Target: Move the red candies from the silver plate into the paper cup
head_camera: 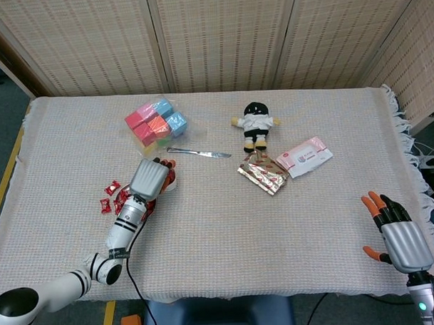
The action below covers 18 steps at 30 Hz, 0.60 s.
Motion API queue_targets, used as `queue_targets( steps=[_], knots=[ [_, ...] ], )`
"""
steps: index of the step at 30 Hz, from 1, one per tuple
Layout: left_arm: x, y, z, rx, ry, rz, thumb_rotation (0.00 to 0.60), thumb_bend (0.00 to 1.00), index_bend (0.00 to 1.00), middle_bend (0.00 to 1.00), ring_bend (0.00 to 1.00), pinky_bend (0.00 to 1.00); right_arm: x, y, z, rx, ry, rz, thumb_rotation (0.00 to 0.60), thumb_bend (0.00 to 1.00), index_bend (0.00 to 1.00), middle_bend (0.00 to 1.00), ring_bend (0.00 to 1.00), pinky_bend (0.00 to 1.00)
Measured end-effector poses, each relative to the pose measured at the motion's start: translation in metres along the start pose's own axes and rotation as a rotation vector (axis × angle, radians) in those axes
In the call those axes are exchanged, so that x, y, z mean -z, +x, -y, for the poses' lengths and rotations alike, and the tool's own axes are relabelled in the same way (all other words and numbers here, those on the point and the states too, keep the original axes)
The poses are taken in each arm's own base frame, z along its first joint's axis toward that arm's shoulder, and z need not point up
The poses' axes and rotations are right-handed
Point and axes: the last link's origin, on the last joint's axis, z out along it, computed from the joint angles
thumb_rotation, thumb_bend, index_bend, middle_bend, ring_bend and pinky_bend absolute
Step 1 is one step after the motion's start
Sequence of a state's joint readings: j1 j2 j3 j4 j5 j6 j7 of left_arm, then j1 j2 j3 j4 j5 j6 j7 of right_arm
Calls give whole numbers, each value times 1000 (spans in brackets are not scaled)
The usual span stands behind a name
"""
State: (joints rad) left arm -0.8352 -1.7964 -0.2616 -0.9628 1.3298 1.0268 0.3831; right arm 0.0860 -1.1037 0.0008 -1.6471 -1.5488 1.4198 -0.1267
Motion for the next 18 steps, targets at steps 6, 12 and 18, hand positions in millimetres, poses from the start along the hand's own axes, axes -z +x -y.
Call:
queue_targets(
  steps=[6,12,18],
  knots=[
    [6,3,0,9,-8,-2,600,412,224,421,473,1000,0,0,0,-1,2,1,600,0,0,0,0,132],
    [38,10,13,64,12,-27,600,402,221,378,429,1000,4,2,0,-7,10,-4,600,0,0,0,0,132],
    [107,-4,50,79,84,46,600,383,95,179,262,1000,5,1,2,-6,25,-2,600,0,0,0,0,132]
  ],
)
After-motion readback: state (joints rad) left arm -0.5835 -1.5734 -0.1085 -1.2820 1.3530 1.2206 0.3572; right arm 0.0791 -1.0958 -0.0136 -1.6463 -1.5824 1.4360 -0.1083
